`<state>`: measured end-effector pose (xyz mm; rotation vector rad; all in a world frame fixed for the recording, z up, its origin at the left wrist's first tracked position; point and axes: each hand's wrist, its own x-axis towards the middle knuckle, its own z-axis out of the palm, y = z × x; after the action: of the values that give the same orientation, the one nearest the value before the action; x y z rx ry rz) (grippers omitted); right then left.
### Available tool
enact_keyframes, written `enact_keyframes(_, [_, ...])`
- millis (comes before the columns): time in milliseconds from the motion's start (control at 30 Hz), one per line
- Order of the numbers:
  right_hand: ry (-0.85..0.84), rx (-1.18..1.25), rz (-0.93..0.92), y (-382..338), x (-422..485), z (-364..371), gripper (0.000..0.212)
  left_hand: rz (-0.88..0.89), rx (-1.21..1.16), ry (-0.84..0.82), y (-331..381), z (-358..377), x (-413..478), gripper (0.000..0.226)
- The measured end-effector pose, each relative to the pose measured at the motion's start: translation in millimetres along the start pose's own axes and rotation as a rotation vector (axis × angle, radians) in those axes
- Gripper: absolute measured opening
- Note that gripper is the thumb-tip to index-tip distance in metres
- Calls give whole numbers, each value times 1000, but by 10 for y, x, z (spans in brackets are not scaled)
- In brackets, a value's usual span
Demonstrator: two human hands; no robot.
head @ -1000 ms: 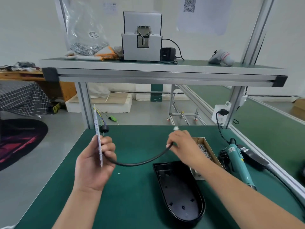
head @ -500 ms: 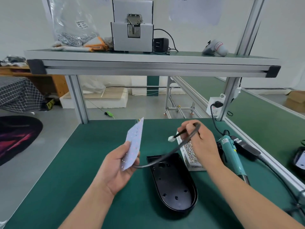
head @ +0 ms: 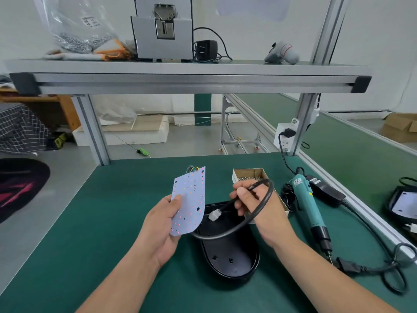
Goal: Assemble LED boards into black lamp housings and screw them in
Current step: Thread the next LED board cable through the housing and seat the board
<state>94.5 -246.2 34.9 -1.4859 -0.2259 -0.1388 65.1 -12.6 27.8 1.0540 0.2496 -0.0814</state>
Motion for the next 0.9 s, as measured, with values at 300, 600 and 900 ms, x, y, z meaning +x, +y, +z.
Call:
enact_keyframes(300, [-41,-207,-87,51,-14,69,18,103,43,-88,-54,71,44,29])
enact_keyframes(600, [63,-327,-297,-137,-36,67,14,243,93,-85,-27,99,65,39])
enact_keyframes(900, [-121,-205,-357,-288,-53,91,16,320,142,-63,-47,132,62,29])
